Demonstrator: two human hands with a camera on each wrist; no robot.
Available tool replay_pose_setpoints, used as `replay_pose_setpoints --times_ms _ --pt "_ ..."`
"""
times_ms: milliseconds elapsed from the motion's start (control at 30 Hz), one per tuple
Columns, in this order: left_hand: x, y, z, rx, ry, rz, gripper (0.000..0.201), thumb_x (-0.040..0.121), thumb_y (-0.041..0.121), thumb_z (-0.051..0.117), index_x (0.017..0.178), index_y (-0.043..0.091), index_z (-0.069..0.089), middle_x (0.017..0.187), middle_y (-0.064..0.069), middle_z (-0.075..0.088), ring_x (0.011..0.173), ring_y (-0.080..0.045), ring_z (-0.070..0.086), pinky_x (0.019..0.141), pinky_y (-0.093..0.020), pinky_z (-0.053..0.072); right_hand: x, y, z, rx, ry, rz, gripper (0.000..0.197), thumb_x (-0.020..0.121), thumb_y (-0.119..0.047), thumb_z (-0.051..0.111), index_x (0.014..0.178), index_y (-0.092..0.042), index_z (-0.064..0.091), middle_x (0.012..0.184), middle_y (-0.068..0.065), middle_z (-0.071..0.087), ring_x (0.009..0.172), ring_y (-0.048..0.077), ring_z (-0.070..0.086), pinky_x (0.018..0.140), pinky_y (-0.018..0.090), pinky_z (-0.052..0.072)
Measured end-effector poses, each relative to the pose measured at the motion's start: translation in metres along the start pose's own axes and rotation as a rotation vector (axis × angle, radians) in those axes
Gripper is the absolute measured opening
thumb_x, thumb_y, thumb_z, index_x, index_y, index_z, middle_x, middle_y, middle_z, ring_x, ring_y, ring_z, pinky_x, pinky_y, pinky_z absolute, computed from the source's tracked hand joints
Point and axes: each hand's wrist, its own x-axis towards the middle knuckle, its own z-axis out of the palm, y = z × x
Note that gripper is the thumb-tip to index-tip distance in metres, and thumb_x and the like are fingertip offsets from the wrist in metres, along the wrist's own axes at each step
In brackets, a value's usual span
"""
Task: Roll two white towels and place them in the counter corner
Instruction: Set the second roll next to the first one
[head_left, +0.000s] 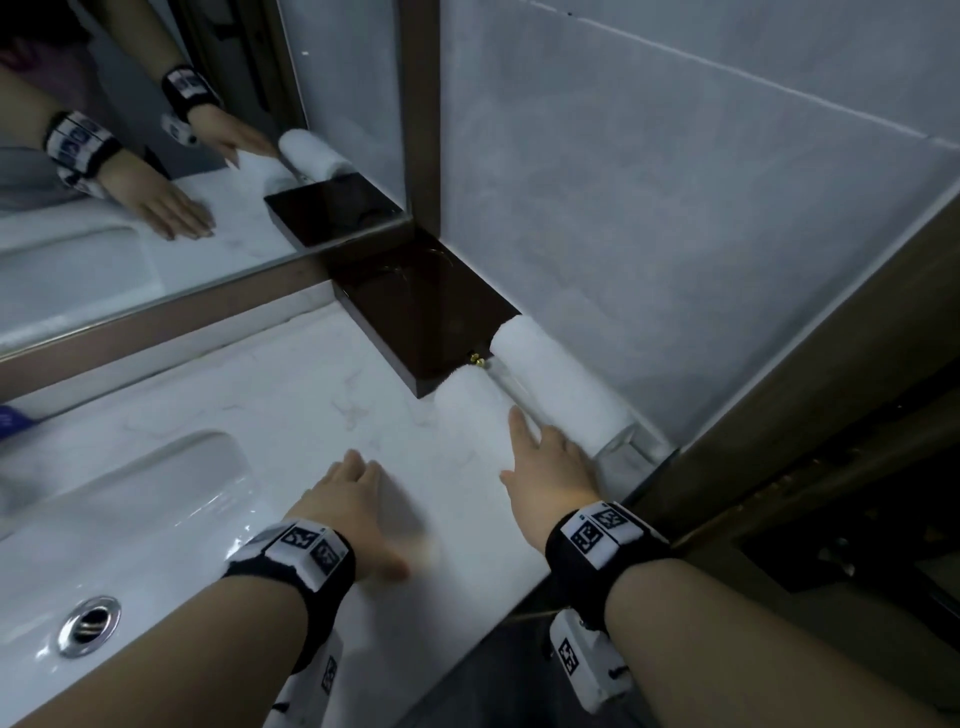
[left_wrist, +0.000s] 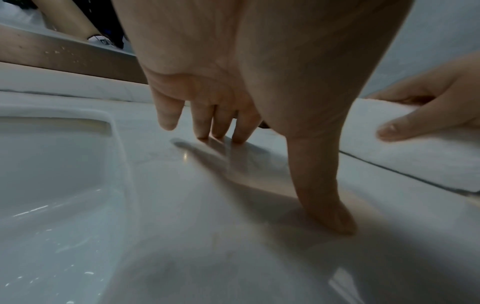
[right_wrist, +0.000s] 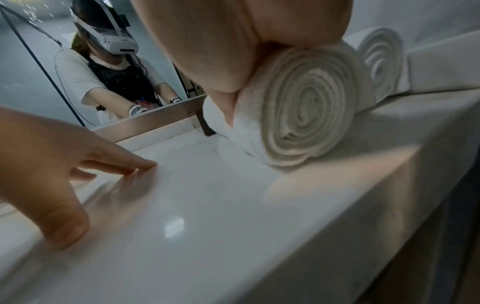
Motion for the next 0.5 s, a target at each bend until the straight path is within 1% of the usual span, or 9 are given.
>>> replay_pose_setpoints --times_ms 67,133,200,233,300,333,433,467,500 --pt "-0.002 0.006 -0.006 0.048 -0.001 -0.009 0.112 0.037 0.068 0.074 0.134 0.026 0.038 0.123 0.009 0.034 0.117 -0.018 0.046 0.101 -0.037 0.043 0.004 -0.002 -0.005 0.002 -0.010 0.001 0.069 0.099 -0.038 0.042 0.152 -0.028 0.000 0.147 0.017 0.031 0.129 0.036 0.037 0.105 0.047 0.035" --pt "-0.004 0.013 -0.010 0.094 0.005 -0.021 0.097 0.043 0.063 0.074 0.126 0.025 0.041 0.112 0.008 0.035 0.104 -0.016 0.045 0.099 -0.036 0.040 0.007 -0.005 -0.009 0.004 -0.017 0.001 0.068 0.099 -0.037 0.043 0.152 -0.029 0.001 0.146 0.017 0.032 0.128 0.036 0.037 0.105 0.048 0.036" --pt "-0.006 0.018 -0.014 0.097 0.008 -0.048 0.083 0.047 0.057 0.072 0.118 0.025 0.043 0.105 0.008 0.035 0.090 -0.016 0.037 0.087 -0.033 0.037 0.009 -0.009 -0.013 -0.003 -0.005 0.001 0.068 0.099 -0.037 0.044 0.152 -0.028 0.003 0.146 0.018 0.033 0.128 0.036 0.038 0.104 0.049 0.037" --pt "-0.008 0.020 -0.016 0.097 0.008 -0.055 0.079 0.048 0.055 0.072 0.115 0.025 0.042 0.104 0.008 0.035 0.087 -0.015 0.035 0.083 -0.032 0.035 0.010 -0.011 -0.015 -0.006 0.002 0.001 0.068 0.099 -0.036 0.044 0.152 -0.027 0.003 0.145 0.018 0.033 0.128 0.036 0.038 0.104 0.049 0.037" --pt "-0.011 0.021 -0.016 0.098 -0.002 -0.056 0.079 0.048 0.054 0.075 0.113 0.026 0.041 0.105 0.009 0.035 0.086 -0.015 0.035 0.081 -0.031 0.035 0.011 -0.015 -0.017 -0.014 0.006 -0.005 0.068 0.099 -0.035 0.044 0.153 -0.025 0.004 0.145 0.019 0.034 0.128 0.037 0.039 0.103 0.049 0.038" --pt "-0.011 0.020 -0.016 0.095 0.008 -0.052 0.080 0.048 0.054 0.075 0.114 0.026 0.040 0.105 0.009 0.035 0.086 -0.015 0.035 0.082 -0.031 0.037 0.012 -0.016 -0.017 -0.022 0.016 -0.009 0.068 0.099 -0.035 0.044 0.153 -0.025 0.003 0.145 0.020 0.034 0.127 0.037 0.039 0.103 0.049 0.038" --pt "-0.010 0.017 -0.014 0.089 0.009 -0.040 0.087 0.046 0.056 0.074 0.119 0.025 0.038 0.107 0.010 0.031 0.090 -0.013 0.034 0.095 -0.035 0.042 0.012 -0.017 -0.017 -0.045 0.037 -0.015 0.069 0.100 -0.038 0.043 0.153 -0.023 0.002 0.143 0.020 0.035 0.124 0.037 0.041 0.101 0.047 0.040" --pt "-0.008 0.015 -0.012 0.091 0.008 -0.035 0.090 0.044 0.058 0.074 0.119 0.026 0.037 0.107 0.011 0.030 0.090 -0.013 0.033 0.095 -0.035 0.042 0.013 -0.016 -0.014 -0.069 0.051 -0.018 0.070 0.100 -0.039 0.043 0.153 -0.022 0.002 0.142 0.019 0.035 0.124 0.037 0.042 0.101 0.046 0.040" --pt "-0.010 0.016 -0.013 0.073 0.008 -0.038 0.091 0.042 0.060 0.074 0.118 0.027 0.037 0.106 0.011 0.030 0.089 -0.013 0.033 0.091 -0.034 0.041 0.010 -0.018 -0.014 -0.064 0.045 -0.029 0.071 0.099 -0.042 0.043 0.153 -0.022 0.001 0.143 0.019 0.034 0.124 0.036 0.041 0.101 0.046 0.040"
